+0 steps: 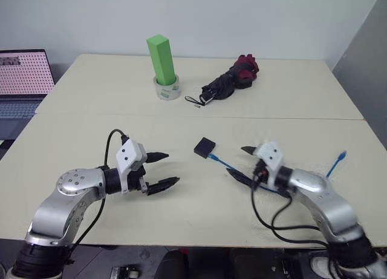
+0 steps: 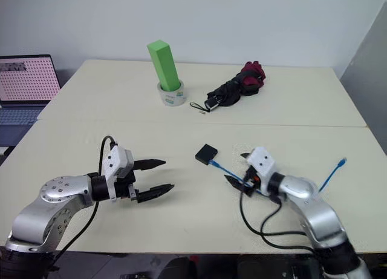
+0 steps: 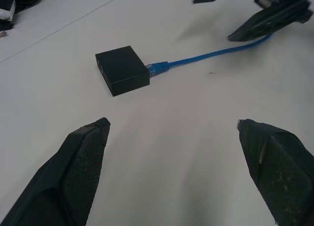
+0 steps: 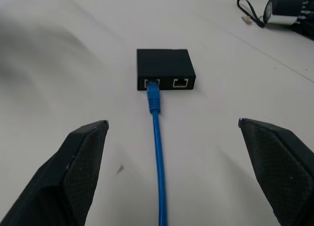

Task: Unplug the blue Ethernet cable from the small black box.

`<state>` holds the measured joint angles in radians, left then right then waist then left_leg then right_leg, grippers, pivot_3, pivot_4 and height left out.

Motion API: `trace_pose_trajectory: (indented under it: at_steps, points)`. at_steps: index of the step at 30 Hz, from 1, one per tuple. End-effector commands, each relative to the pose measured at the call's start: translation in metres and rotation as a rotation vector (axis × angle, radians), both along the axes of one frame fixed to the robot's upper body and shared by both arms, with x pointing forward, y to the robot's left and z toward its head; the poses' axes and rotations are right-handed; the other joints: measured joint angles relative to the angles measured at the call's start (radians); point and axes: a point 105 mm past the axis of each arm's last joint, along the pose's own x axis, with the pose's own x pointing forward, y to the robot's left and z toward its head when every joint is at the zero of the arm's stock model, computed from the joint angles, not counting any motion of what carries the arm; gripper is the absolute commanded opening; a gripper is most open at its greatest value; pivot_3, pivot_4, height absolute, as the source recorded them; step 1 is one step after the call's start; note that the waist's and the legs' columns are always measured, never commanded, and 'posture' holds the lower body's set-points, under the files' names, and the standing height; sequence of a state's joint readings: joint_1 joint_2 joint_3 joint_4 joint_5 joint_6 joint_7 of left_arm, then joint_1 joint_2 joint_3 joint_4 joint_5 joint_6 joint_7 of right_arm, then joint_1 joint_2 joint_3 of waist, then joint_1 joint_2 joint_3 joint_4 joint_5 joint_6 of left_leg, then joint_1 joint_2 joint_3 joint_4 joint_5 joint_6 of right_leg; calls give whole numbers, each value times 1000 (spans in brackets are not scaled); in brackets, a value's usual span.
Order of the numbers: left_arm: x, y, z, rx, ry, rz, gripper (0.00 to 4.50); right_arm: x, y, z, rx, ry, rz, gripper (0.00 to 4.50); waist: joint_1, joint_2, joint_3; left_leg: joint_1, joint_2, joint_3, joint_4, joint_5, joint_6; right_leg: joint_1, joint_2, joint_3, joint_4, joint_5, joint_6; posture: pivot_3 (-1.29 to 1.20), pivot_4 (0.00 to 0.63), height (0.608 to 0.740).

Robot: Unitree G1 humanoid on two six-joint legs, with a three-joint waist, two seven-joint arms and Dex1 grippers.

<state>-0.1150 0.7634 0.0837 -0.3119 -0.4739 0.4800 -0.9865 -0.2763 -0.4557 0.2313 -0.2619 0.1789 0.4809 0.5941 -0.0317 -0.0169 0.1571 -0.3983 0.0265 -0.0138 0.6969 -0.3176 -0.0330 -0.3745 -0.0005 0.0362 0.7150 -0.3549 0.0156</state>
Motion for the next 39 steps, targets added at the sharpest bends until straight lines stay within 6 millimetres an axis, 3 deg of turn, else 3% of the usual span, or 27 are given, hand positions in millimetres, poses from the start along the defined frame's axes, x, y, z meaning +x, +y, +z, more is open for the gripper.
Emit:
trace_pose_trajectory:
  at_steps: [1, 7, 17, 18, 20, 21, 26, 34, 39]
  points:
    - [-1, 0, 7, 0, -32, -17, 4404, 13, 18, -8, -20, -25, 11, 4500, 1, 0, 0, 0, 0, 0, 0, 0, 0, 0, 0, 0, 0, 0, 0, 0, 150, 740]
    - [0, -2, 8, -2, -38, -17, 4404, 31, 30, -17, -10, -1, -25, 4500, 1, 0, 0, -1, 0, 0, 0, 0, 0, 0, 0, 0, 0, 0, 0, 0, 150, 740]
    - [3, -2, 5, -14, -27, -3, 4500, 33, 35, -19, -60, 0, 38, 2209, 1, 0, 0, -1, 0, 0, 0, 0, 0, 0, 0, -1, 1, 0, 0, 0, 150, 740]
    - [4, -3, 5, -21, -23, -2, 4500, 33, 35, -18, -70, -6, 50, 1827, 1, 0, 0, -1, 0, 0, 0, 0, 0, 0, 0, -1, 1, 0, 0, 0, 150, 740]
    - [7, -4, 3, -35, -14, 5, 4500, 33, 34, -16, -93, -26, 72, 1606, 2, 0, 0, -1, 0, 0, 0, 0, 0, 0, 0, -1, 1, 0, 0, 0, 150, 740]
    - [8, -5, 3, -48, -9, 13, 4500, 33, 33, -13, -120, -53, 93, 1212, 2, 0, 0, -1, 0, 0, 0, 0, 0, 0, 0, -1, 1, 0, 0, 0, 150, 740]
    - [17, -8, 5, -136, 34, 52, 4500, 27, 31, 6, -212, -216, 181, 155, 3, 0, 0, -1, 0, 0, 1, 0, 0, 0, -1, -1, 0, 0, 0, 0, 150, 740]
    - [16, -24, 20, -339, 176, -14, 4500, 4, 32, 45, -392, -664, 377, 105, 0, 0, 0, -1, 0, 0, 1, 0, 0, -1, 0, -1, 0, 0, 0, 0, 150, 740]
    - [16, -32, 30, -434, 234, -62, 4500, -12, 39, 54, -426, -837, 487, 105, 0, 0, 0, -1, 0, 0, 1, 0, 0, -1, 0, -1, 0, 0, 0, 0, 150, 740]
